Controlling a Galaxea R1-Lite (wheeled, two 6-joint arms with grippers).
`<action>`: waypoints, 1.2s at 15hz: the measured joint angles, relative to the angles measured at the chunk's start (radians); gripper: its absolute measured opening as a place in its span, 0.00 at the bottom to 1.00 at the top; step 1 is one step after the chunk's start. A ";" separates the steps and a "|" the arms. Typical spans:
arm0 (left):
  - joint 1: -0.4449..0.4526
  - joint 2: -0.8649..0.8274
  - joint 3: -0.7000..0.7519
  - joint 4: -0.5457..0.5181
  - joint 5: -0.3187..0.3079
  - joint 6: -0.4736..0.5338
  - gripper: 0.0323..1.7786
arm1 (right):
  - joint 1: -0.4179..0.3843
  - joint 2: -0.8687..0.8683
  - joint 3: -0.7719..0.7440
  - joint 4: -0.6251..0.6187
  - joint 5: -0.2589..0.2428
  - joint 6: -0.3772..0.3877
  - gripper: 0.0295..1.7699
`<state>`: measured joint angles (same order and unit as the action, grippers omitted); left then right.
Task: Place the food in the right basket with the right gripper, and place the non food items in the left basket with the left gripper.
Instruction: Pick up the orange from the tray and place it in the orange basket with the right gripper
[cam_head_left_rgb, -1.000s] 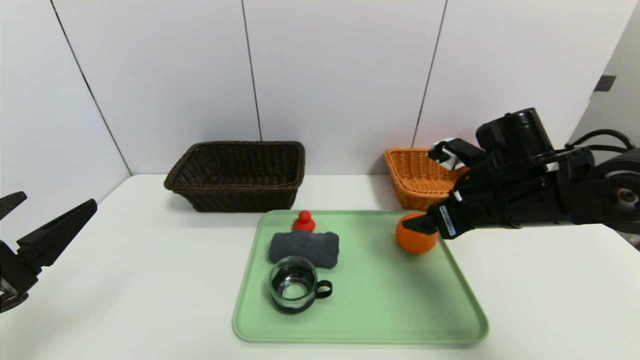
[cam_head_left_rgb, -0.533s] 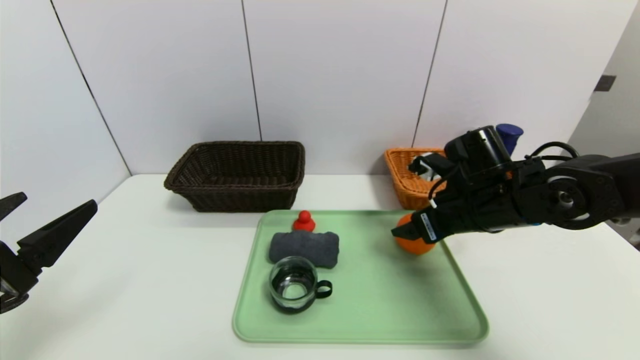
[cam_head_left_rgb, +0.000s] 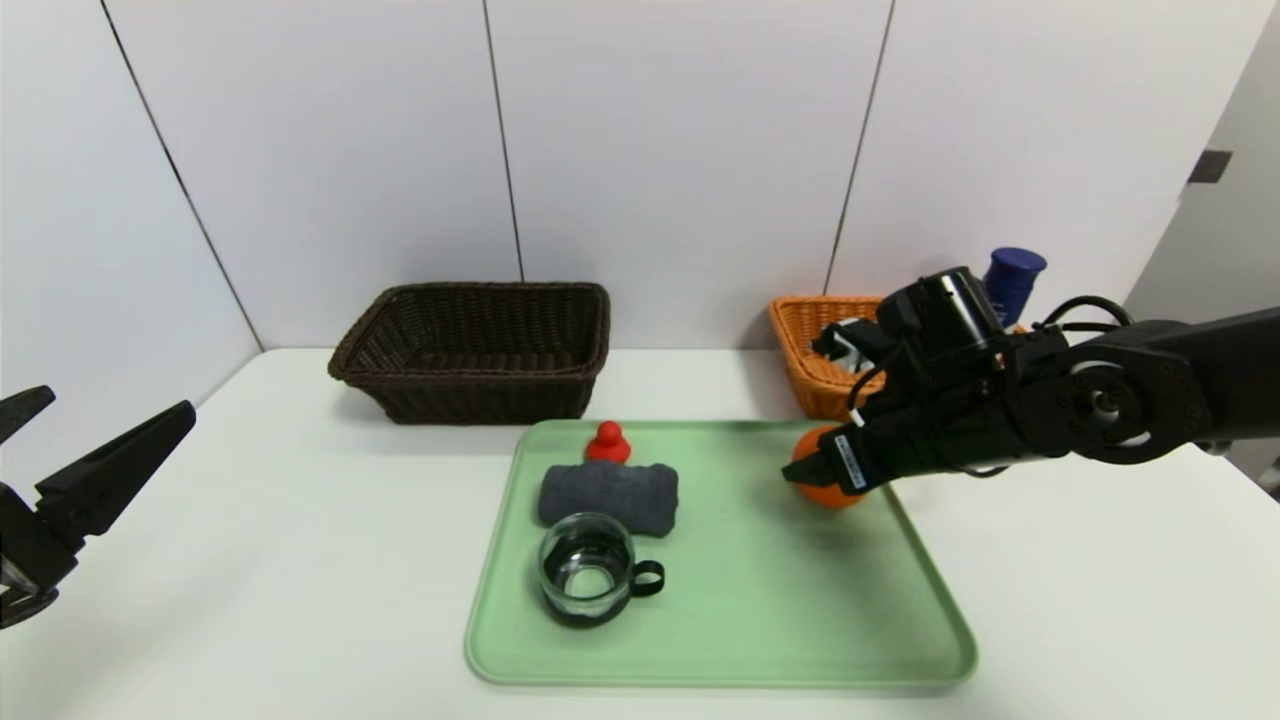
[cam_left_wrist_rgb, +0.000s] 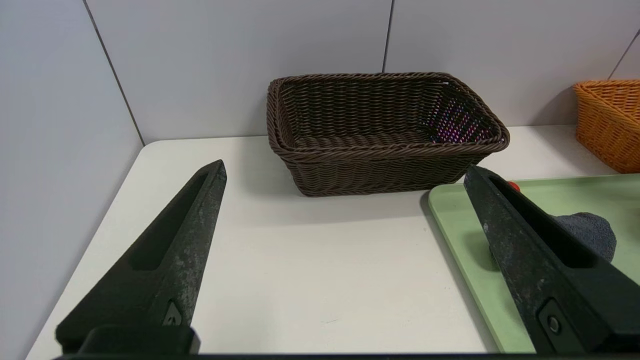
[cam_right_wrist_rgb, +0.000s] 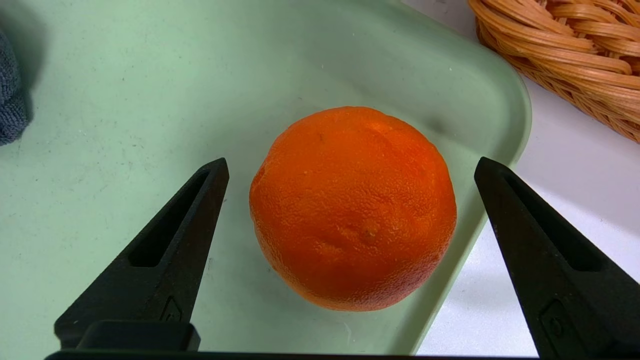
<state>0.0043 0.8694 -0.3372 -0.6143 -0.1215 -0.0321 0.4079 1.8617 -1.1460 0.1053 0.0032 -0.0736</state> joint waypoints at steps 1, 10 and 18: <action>0.000 0.000 0.000 0.000 0.000 0.000 0.95 | 0.000 0.001 0.000 0.001 0.000 0.000 0.80; 0.000 0.002 -0.002 0.000 0.001 -0.001 0.95 | 0.000 -0.007 0.007 0.008 -0.002 0.004 0.62; 0.000 0.007 0.007 0.000 0.003 -0.002 0.95 | 0.023 -0.140 -0.024 -0.007 0.000 -0.011 0.61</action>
<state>0.0043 0.8760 -0.3304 -0.6143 -0.1187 -0.0345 0.4309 1.7217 -1.1704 0.0985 0.0036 -0.0851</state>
